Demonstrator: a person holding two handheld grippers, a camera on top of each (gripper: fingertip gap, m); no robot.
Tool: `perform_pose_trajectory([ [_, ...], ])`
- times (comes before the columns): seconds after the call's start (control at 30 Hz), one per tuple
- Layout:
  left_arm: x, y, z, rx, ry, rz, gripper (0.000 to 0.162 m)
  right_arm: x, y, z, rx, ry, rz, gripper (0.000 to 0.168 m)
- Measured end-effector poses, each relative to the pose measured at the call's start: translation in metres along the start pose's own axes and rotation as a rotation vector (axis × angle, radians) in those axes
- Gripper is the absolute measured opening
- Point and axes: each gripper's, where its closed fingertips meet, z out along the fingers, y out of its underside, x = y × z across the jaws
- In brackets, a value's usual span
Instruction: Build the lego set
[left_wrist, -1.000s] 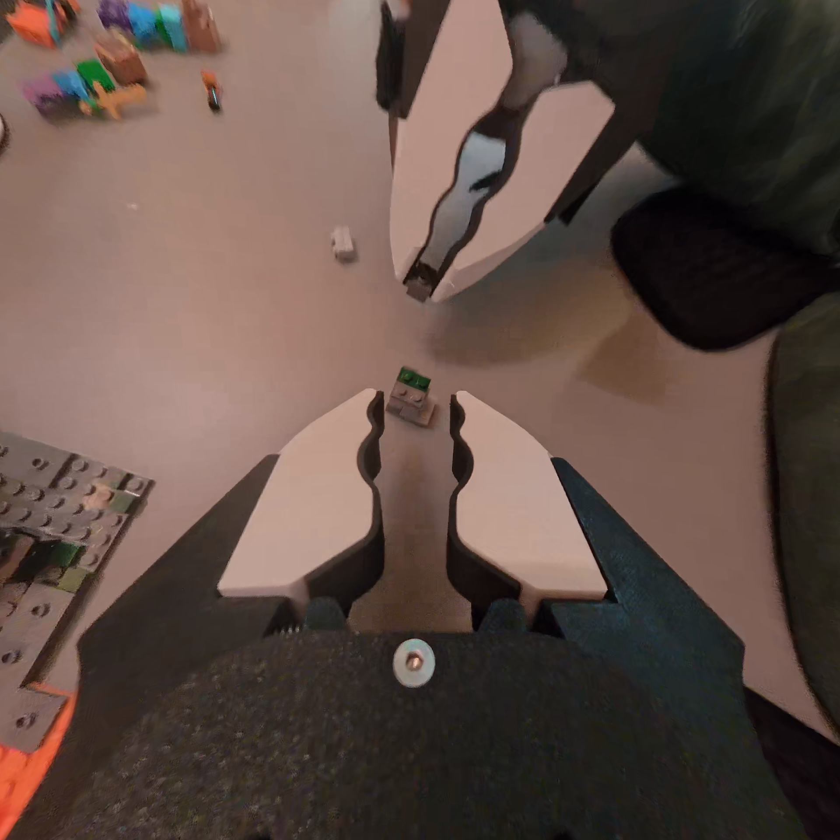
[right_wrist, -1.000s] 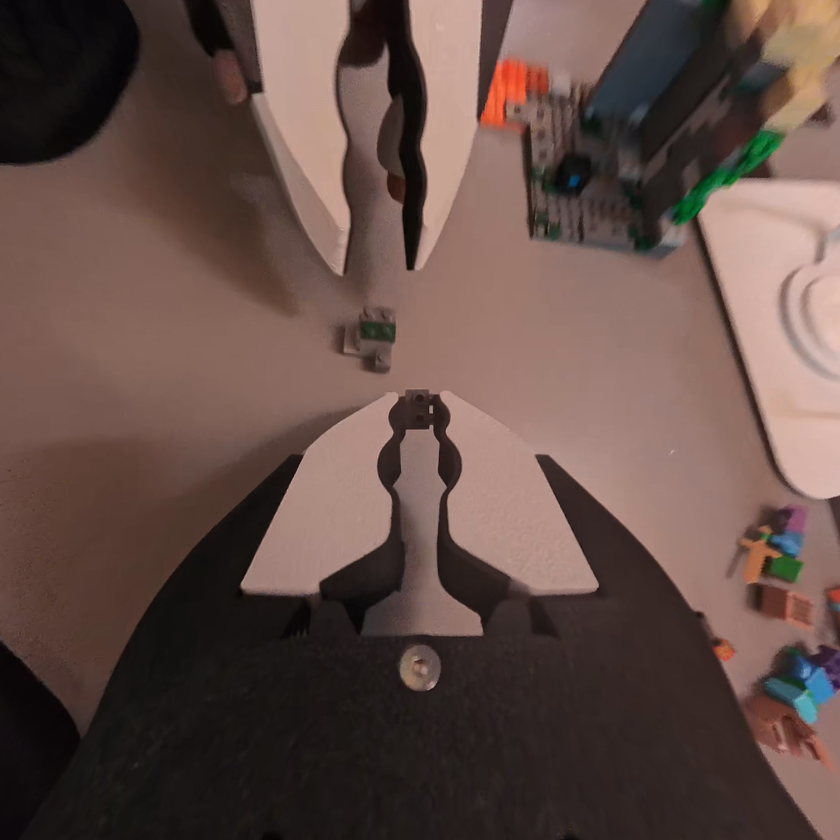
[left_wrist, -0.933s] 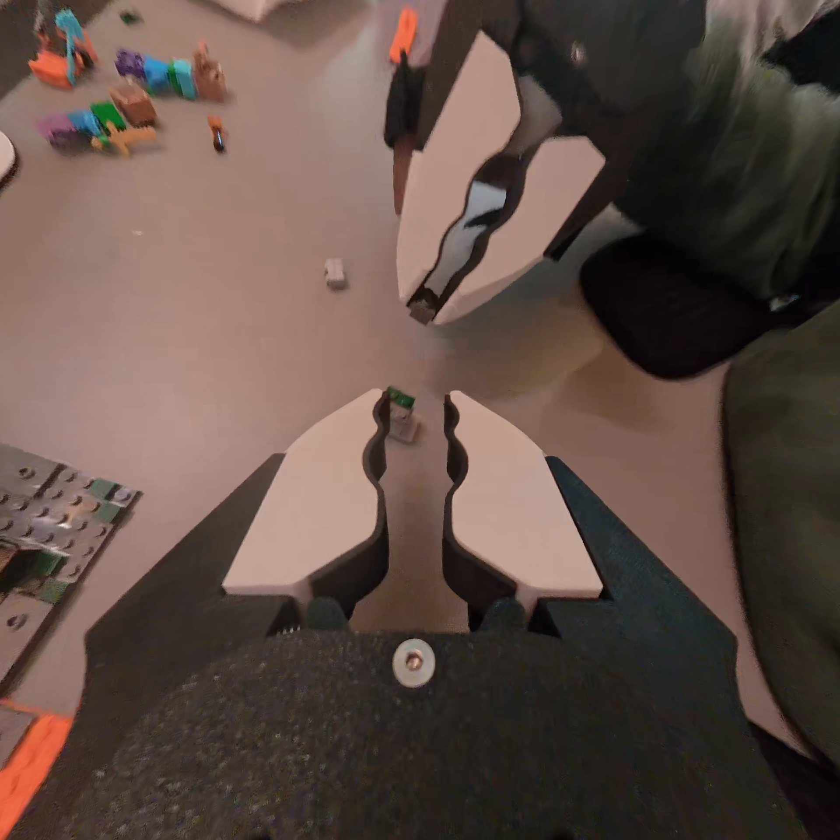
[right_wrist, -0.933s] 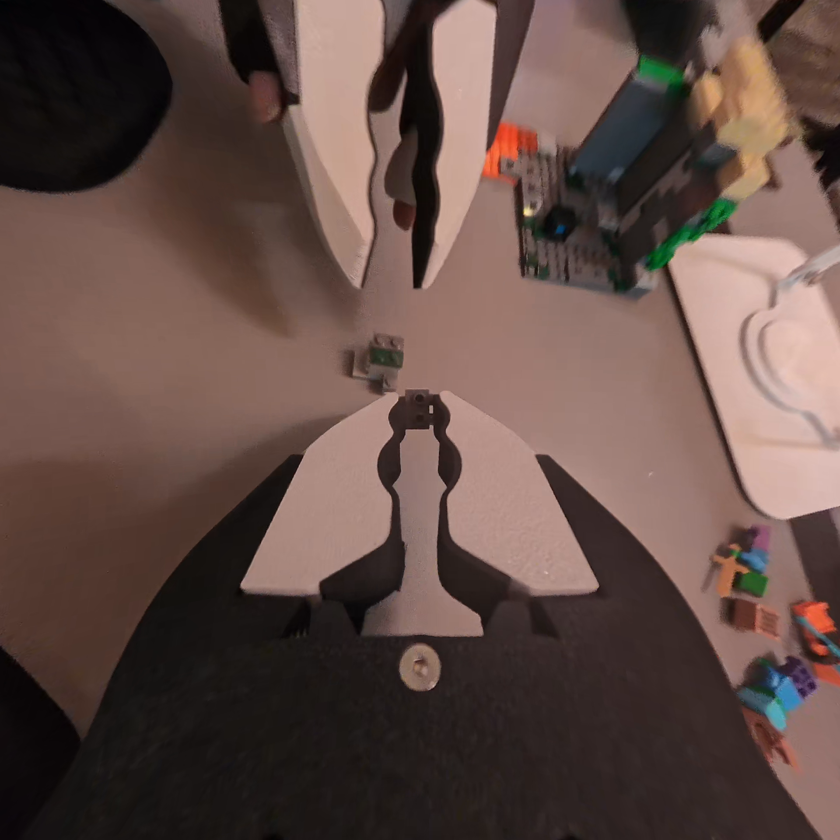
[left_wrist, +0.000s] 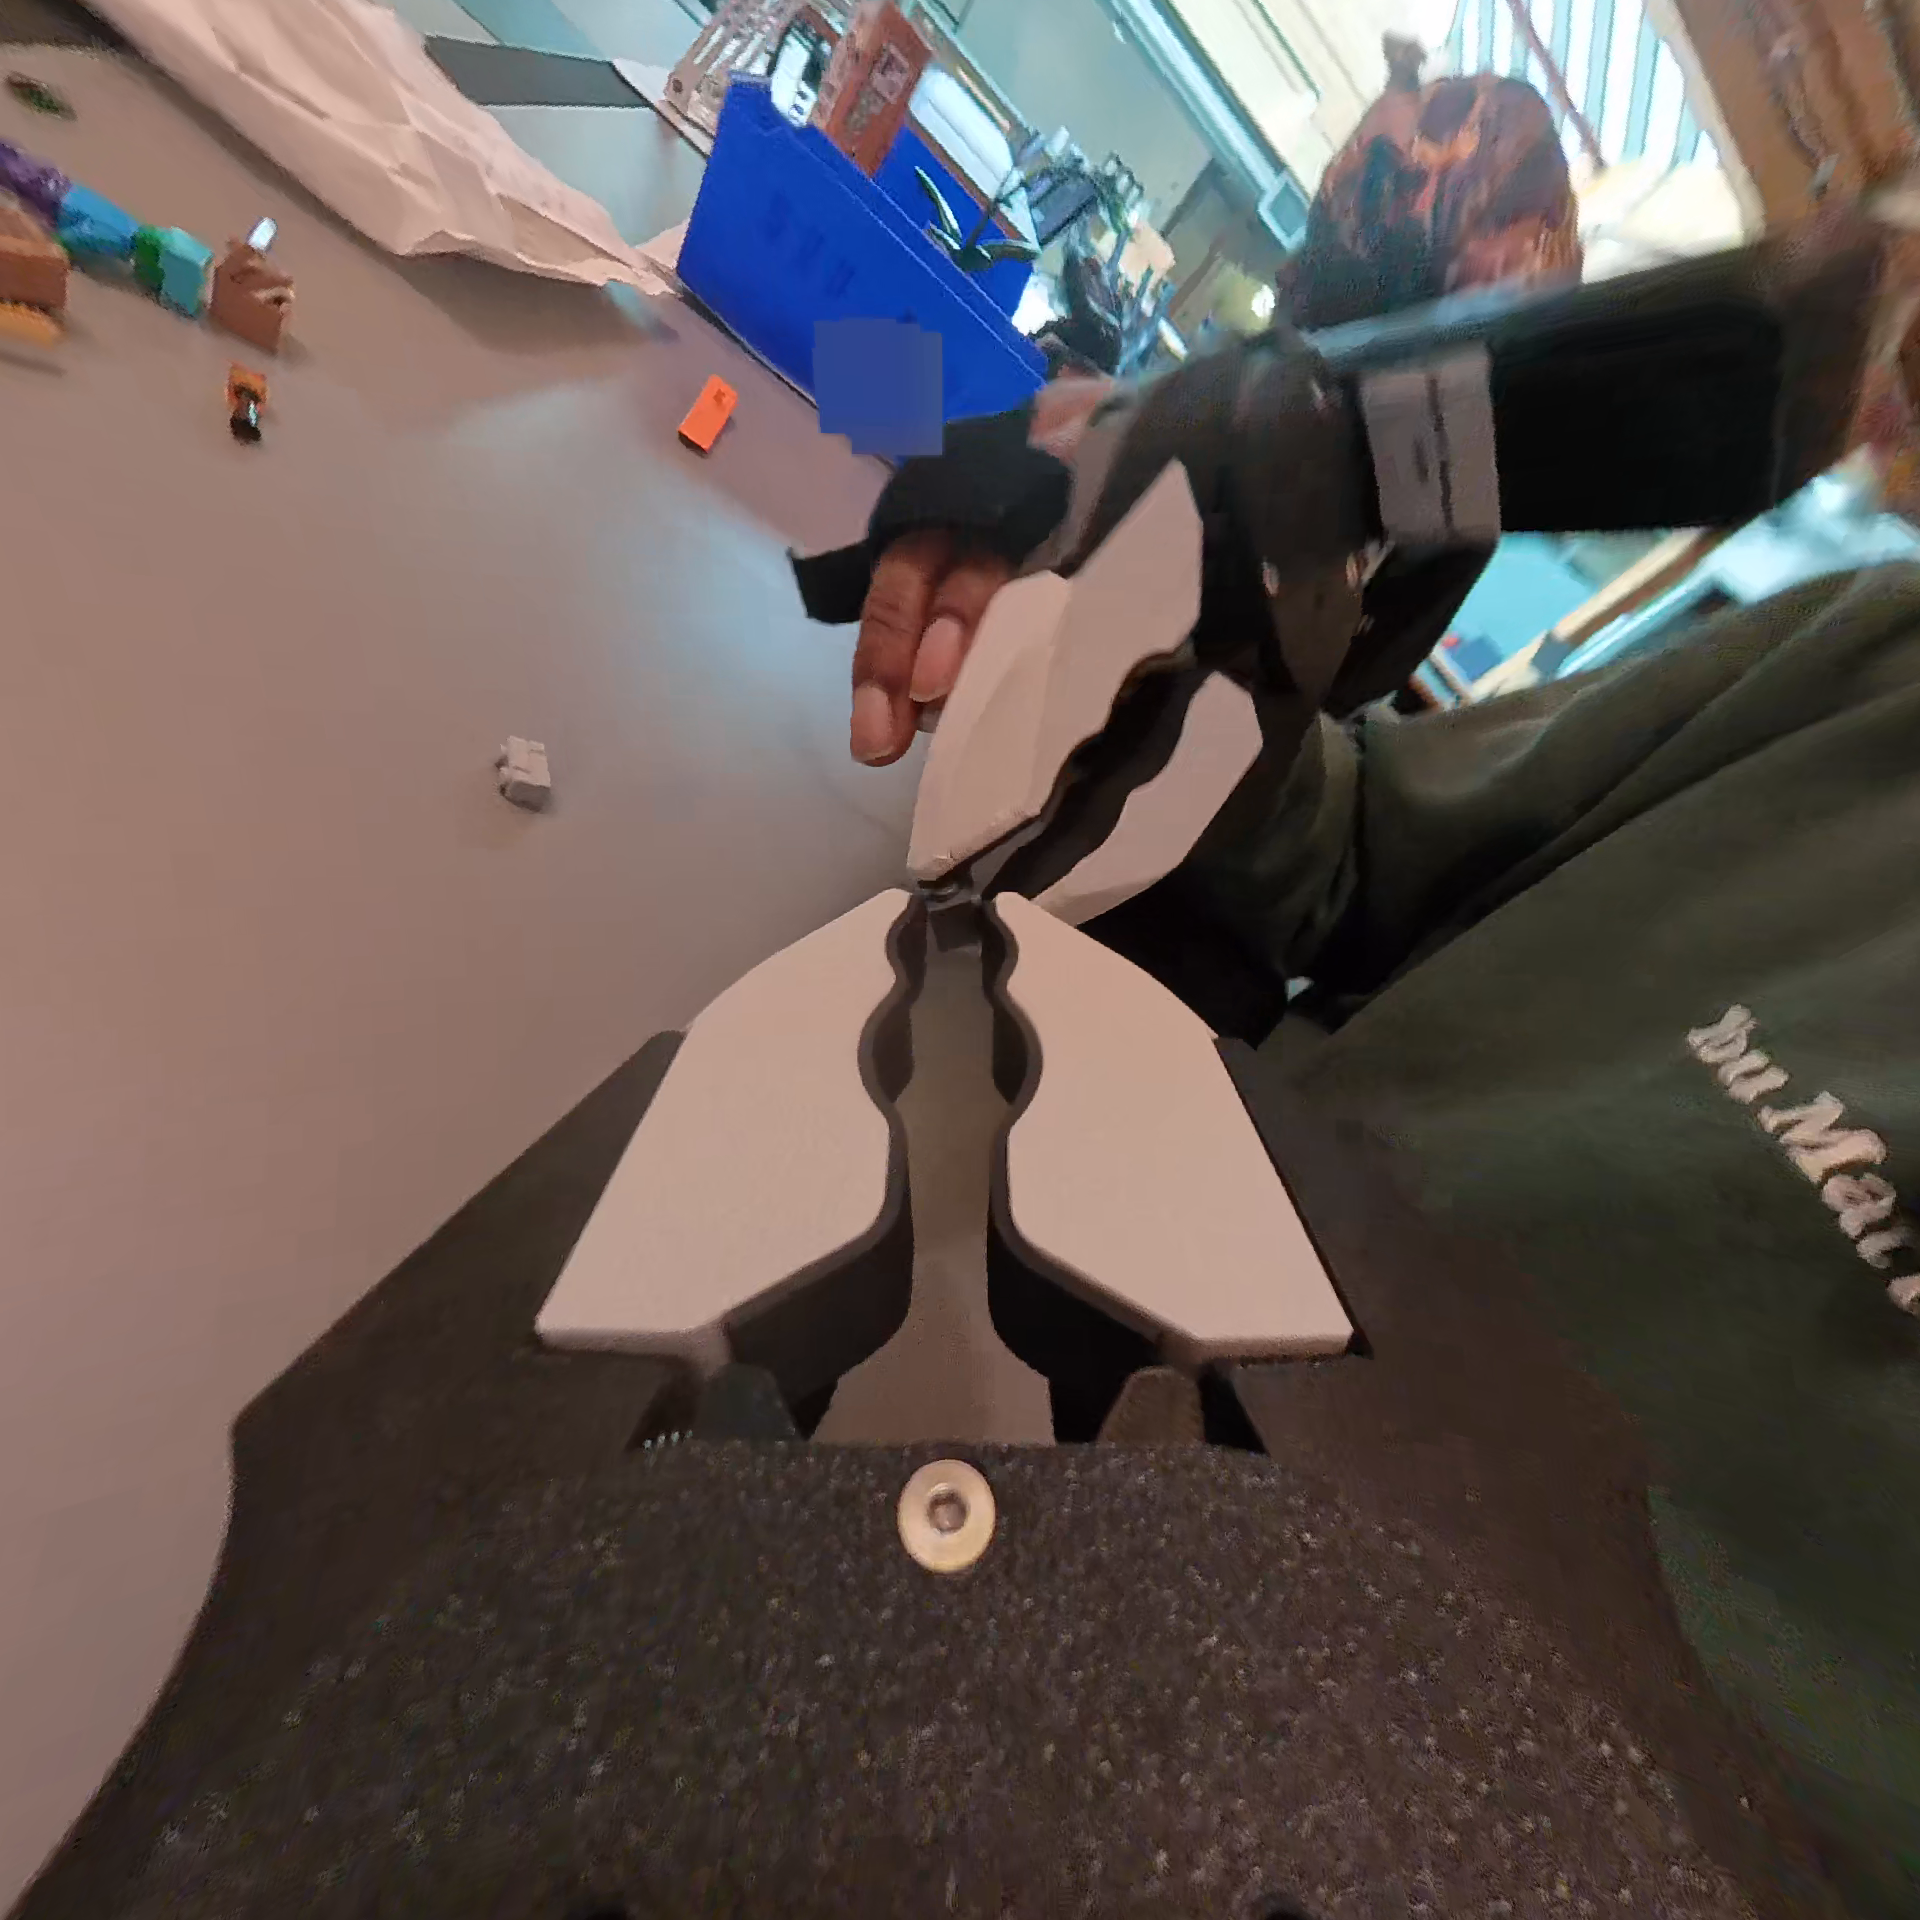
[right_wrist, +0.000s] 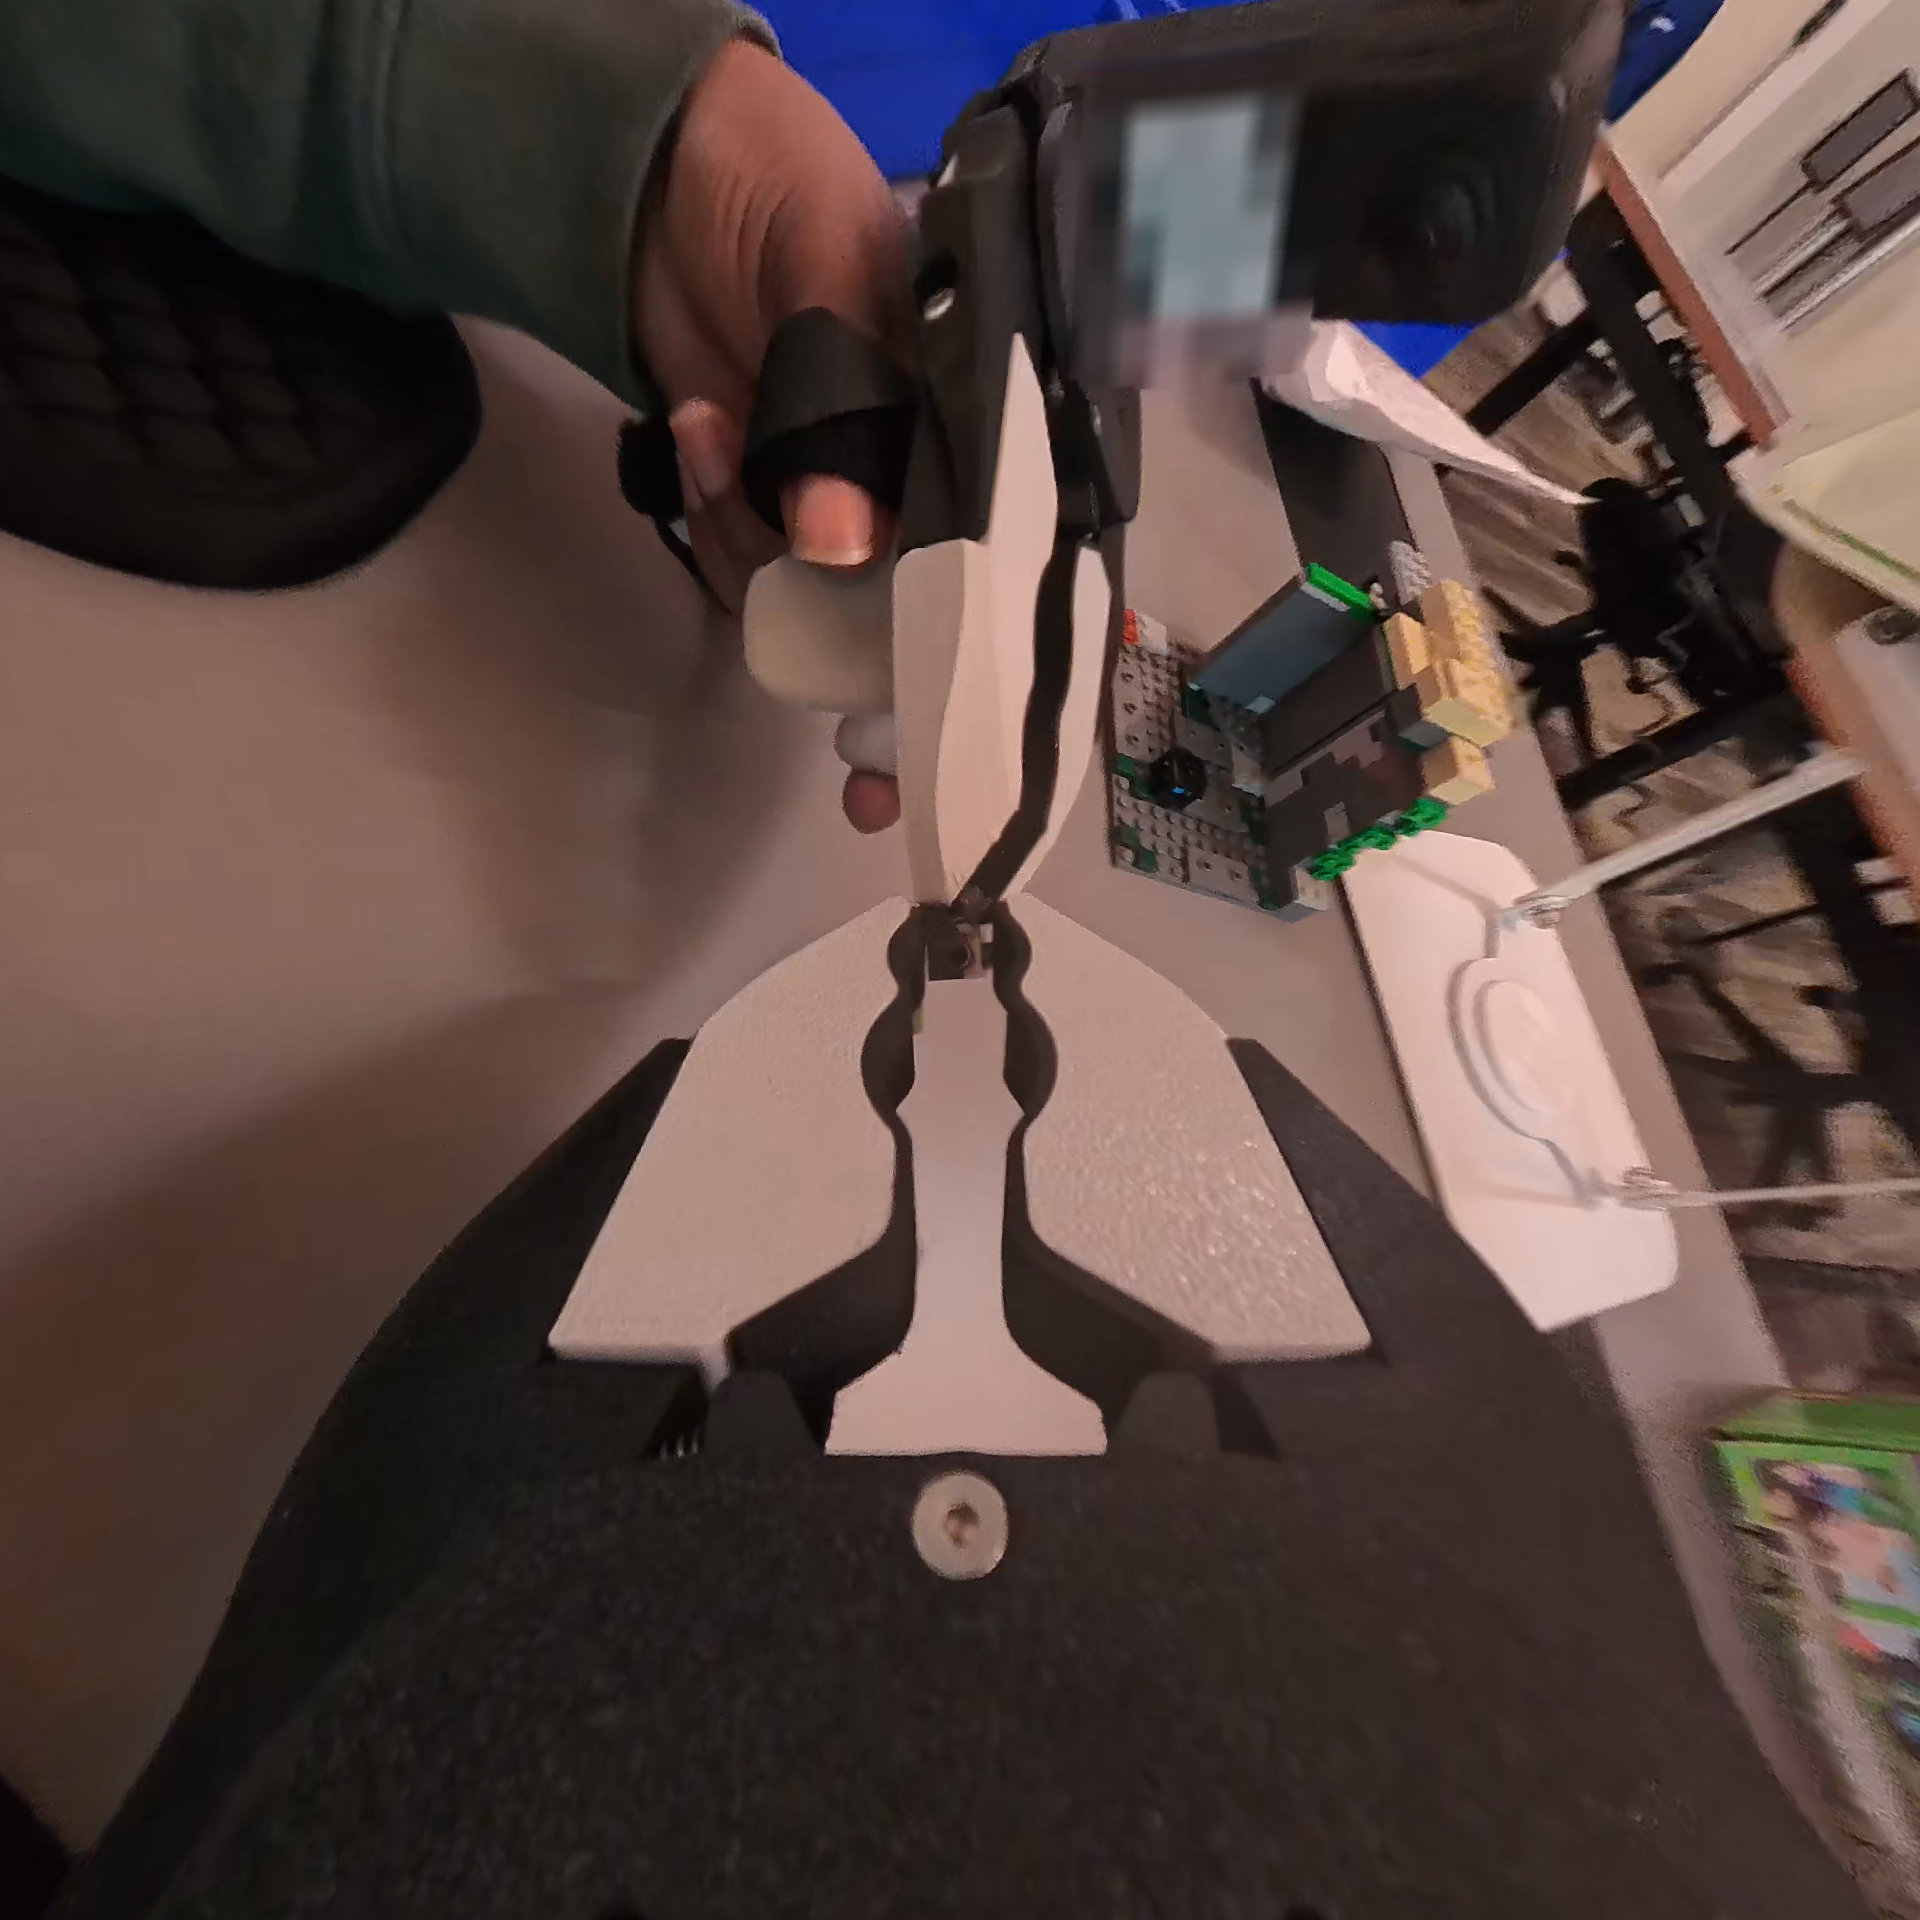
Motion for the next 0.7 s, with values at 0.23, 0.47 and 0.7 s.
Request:
perform_pose_trajectory([
  [0.23,0.008,0.022,-0.005,-0.181,-0.069,0.349,0.009,-0.017,0.0,-0.01,0.094,-0.265,0.298,0.015],
  [0.47,0.013,0.031,0.0,-0.245,-0.087,0.46,0.009,-0.034,-0.001,-0.001,0.095,-0.381,0.349,0.012],
  [0.7,-0.002,0.022,-0.008,-0.203,-0.166,0.443,0.015,-0.019,0.003,0.0,0.07,-0.312,0.37,0.009],
])
